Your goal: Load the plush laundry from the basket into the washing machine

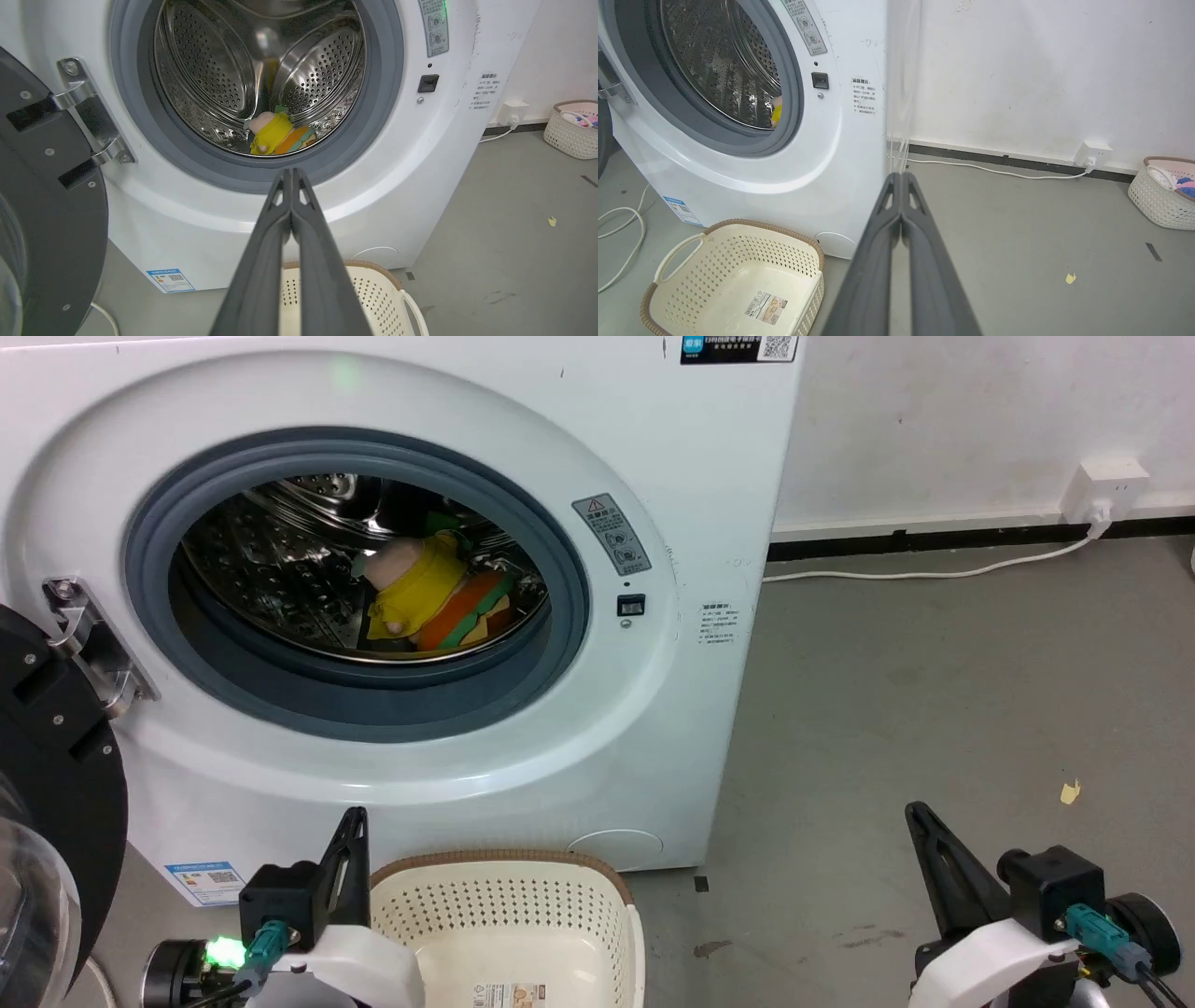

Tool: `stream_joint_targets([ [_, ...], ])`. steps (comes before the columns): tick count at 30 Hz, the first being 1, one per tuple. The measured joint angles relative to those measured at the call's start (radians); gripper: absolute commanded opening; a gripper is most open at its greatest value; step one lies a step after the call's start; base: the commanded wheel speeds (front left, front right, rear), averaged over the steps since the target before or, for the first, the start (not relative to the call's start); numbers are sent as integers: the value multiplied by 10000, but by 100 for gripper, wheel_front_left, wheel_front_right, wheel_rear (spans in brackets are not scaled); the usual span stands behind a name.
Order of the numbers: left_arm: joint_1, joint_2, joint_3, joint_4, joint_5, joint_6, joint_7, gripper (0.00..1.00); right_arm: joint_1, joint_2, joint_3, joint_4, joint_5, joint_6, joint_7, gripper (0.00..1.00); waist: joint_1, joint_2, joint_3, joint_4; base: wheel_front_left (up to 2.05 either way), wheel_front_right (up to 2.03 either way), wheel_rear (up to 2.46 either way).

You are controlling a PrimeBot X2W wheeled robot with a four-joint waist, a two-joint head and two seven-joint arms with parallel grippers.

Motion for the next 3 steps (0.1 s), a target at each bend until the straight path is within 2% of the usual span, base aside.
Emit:
stream_joint_targets([
  [3, 0, 0, 0, 0, 0, 0, 0, 0, 0, 0, -2, 0, 0, 0, 0, 0, 0, 0, 0, 0, 0, 0, 0],
])
